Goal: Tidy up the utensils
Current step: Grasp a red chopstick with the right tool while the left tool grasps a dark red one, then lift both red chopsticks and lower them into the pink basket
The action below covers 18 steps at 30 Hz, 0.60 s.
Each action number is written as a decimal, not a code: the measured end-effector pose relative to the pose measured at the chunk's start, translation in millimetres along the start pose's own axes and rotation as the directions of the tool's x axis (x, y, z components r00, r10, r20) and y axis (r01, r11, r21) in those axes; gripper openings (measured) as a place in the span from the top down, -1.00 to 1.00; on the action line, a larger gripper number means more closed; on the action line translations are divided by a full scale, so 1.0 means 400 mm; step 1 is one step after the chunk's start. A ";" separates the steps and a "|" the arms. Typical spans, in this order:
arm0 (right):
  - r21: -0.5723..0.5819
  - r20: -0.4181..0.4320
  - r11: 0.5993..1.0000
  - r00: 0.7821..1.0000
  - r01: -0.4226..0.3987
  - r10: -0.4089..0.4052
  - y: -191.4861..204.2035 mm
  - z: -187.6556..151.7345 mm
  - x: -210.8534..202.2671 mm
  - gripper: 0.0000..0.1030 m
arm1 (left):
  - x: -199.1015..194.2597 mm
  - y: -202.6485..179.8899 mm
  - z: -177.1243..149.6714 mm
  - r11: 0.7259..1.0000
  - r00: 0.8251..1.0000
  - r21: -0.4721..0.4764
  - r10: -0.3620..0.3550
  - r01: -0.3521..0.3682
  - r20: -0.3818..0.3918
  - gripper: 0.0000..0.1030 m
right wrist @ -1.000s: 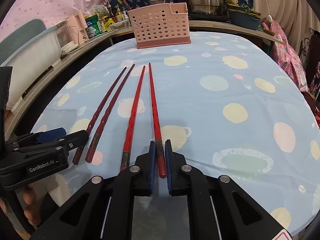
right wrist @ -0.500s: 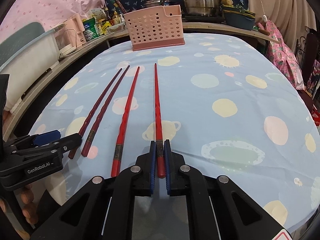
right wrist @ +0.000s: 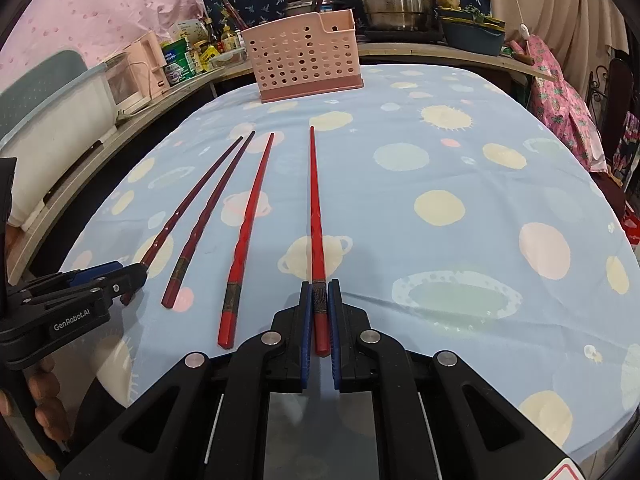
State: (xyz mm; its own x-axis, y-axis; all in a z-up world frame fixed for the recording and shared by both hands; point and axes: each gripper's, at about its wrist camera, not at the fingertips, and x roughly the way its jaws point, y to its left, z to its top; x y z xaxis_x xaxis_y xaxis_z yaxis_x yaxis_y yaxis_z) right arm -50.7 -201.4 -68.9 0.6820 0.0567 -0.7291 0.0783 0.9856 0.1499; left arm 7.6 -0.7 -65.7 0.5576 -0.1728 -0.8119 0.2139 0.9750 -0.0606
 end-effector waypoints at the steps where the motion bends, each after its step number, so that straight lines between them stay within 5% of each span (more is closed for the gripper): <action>1: 0.001 0.000 1.000 1.000 -0.001 0.001 0.000 0.000 0.001 0.86 | 0.000 0.002 0.000 1.000 1.000 -0.002 -0.002 0.002 -0.001 0.46; 6: 0.006 -0.002 1.000 1.000 -0.003 0.003 -0.006 -0.002 -0.002 0.86 | 0.000 0.007 0.003 1.000 1.000 -0.004 -0.015 0.015 -0.011 0.81; 18: 0.045 -0.002 0.999 1.000 0.002 -0.002 -0.033 0.001 -0.020 0.87 | -0.001 0.029 0.019 0.998 0.998 -0.047 -0.053 0.051 -0.038 0.86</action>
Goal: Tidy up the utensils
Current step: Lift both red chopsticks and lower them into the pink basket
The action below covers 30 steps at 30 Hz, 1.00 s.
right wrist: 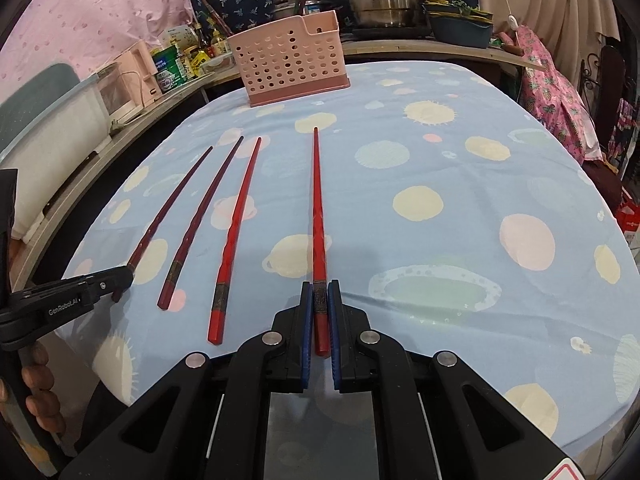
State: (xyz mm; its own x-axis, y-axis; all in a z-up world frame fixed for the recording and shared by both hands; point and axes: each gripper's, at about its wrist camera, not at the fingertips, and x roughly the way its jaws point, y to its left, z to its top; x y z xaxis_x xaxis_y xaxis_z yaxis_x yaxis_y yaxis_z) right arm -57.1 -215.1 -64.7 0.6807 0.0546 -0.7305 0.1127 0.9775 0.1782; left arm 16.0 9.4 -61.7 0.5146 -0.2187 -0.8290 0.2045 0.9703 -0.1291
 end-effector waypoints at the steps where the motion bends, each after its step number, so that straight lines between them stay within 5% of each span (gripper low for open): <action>1: 0.004 0.004 1.000 1.000 0.001 -0.001 -0.005 0.003 -0.004 0.87 | -0.002 0.001 0.002 1.000 1.000 -0.003 -0.001 0.001 0.000 0.86; 16: 0.055 0.147 0.998 0.989 -0.026 0.017 -0.047 0.140 -0.107 0.87 | -0.108 0.026 0.120 0.998 0.994 -0.041 -0.044 0.048 0.101 0.86; 30: 0.077 0.327 0.993 0.943 -0.087 0.057 -0.064 0.381 -0.184 0.87 | -0.211 0.011 0.340 0.998 0.966 -0.030 -0.043 0.052 0.255 0.86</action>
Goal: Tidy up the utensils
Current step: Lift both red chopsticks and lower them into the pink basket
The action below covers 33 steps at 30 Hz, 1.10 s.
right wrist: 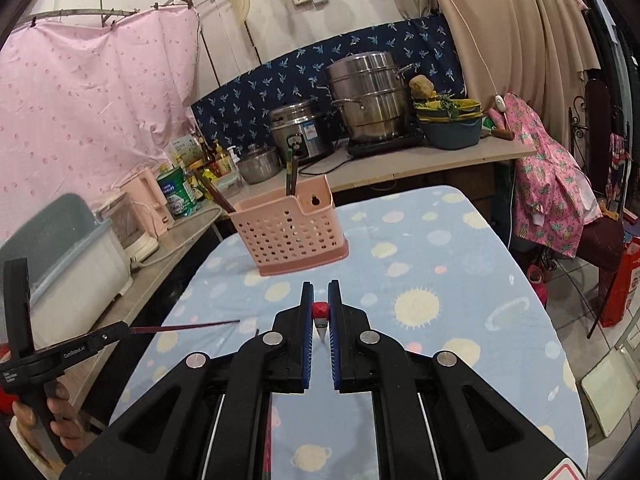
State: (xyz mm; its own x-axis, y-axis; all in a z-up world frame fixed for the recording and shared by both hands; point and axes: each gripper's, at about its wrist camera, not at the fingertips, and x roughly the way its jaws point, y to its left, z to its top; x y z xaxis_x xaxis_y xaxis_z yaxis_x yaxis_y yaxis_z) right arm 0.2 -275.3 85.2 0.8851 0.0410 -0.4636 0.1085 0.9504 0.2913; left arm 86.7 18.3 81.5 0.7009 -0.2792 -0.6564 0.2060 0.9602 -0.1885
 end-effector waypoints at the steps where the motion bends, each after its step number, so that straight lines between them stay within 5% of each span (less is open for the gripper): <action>1: 0.000 0.011 1.000 1.000 -0.004 0.004 0.002 0.019 0.004 0.87 | -0.002 -0.004 0.020 1.000 1.000 0.001 -0.005 0.005 0.012 0.86; 18: 0.005 0.113 0.998 0.991 -0.069 0.068 0.060 0.241 0.082 0.87 | 0.000 -0.080 0.306 0.998 0.985 0.024 -0.057 0.054 0.161 0.86; 33: 0.009 0.286 0.984 0.944 -0.176 0.166 0.135 0.550 0.192 0.87 | 0.024 -0.138 0.577 0.997 0.940 0.015 -0.072 0.071 0.333 0.86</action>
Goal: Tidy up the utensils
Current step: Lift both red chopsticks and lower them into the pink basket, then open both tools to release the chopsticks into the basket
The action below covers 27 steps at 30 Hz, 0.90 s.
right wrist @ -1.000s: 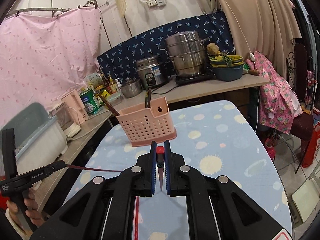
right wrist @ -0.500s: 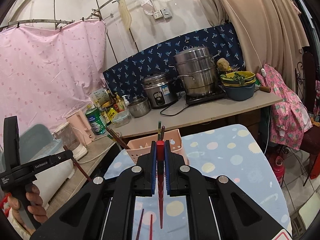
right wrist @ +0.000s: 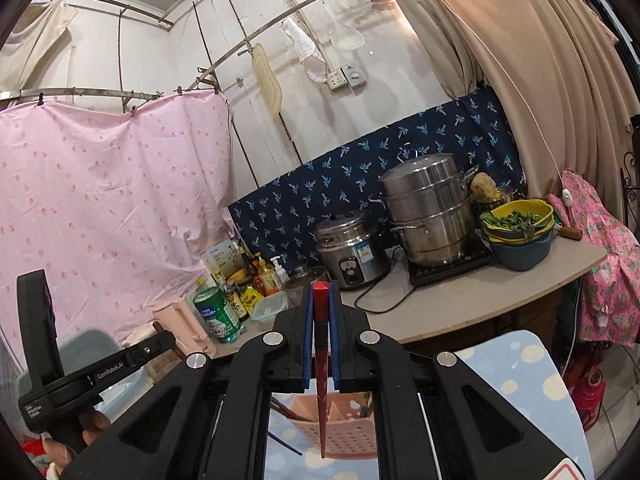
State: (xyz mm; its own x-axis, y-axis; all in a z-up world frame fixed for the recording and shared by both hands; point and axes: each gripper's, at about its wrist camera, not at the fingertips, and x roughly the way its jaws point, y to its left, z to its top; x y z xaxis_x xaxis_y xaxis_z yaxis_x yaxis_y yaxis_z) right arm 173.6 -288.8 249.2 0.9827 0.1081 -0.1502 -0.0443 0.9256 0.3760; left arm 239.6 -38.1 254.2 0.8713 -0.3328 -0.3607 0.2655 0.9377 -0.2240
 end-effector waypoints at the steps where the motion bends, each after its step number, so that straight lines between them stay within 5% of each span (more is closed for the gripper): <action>1: -0.003 0.008 1.000 1.000 -0.007 0.007 0.005 0.011 0.020 0.87 | 0.011 0.000 0.011 1.000 1.000 -0.002 0.003 -0.003 0.012 0.86; 10: -0.050 0.003 0.999 1.000 0.021 -0.021 0.020 0.020 0.159 0.87 | 0.123 0.008 0.038 0.998 0.998 0.010 0.054 -0.055 0.028 0.86; 27: -0.069 -0.133 0.994 0.987 0.083 -0.091 -0.061 -0.115 0.323 0.87 | 0.281 0.046 -0.049 0.997 0.993 0.002 0.075 -0.075 -0.088 0.86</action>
State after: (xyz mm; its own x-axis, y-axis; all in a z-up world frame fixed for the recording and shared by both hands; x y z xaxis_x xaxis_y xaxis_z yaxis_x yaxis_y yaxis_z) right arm 293.4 -280.6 178.5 0.9499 0.0705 -0.3044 0.0247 0.9542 0.2980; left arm 334.2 -60.2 191.7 0.8490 -0.2691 -0.4548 0.2000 0.9602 -0.1948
